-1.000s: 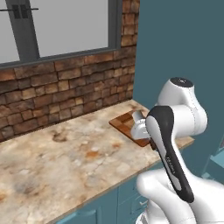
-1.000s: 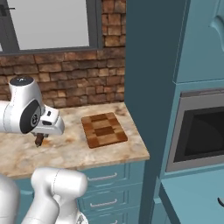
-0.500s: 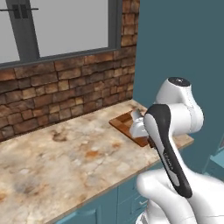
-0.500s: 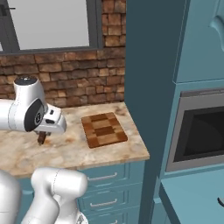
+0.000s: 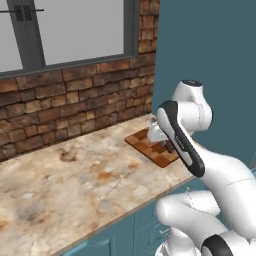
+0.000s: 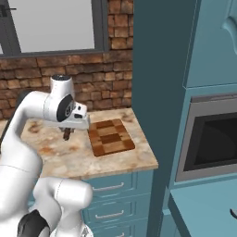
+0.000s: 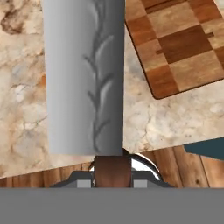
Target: Open the drawer on the left and place the cutting tools on the cutting board.
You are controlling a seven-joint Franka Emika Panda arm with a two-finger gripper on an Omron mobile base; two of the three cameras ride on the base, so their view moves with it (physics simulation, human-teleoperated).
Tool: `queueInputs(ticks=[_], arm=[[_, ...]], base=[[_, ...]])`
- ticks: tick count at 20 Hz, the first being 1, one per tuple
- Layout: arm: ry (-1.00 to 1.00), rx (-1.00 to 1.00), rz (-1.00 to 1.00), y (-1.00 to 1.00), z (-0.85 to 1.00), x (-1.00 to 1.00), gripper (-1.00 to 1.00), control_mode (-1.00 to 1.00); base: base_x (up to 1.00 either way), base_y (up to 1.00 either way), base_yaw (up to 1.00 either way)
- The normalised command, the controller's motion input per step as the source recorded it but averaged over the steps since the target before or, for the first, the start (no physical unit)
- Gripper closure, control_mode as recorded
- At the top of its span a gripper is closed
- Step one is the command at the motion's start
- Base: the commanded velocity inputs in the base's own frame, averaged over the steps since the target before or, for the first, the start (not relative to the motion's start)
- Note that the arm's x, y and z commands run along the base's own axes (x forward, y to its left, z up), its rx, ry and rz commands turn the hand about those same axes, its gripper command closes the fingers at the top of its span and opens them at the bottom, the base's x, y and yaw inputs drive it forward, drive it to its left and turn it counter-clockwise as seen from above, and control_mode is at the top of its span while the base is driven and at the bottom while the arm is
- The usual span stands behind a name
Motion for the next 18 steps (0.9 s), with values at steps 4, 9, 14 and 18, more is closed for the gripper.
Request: queueInputs(ticks=[4, 9, 14, 18], arm=[[0.13, -0.08, -0.03, -0.25, -0.68, 0.63, 1.00, -1.00], [0.13, -0.01, -0.04, -0.27, -0.67, 0.64, 1.00, -1.00], [0.01, 0.00, -0.03, -0.25, -0.53, 0.60, 1.00, -1.00], [0.02, 0.00, -0.03, -0.05, -0.35, 0.67, 1.00, -1.00]], base=[[0.00, 0.00, 0.00], [0.00, 0.00, 0.00], [0.00, 0.00, 0.00], [0.00, 0.00, 0.00]])
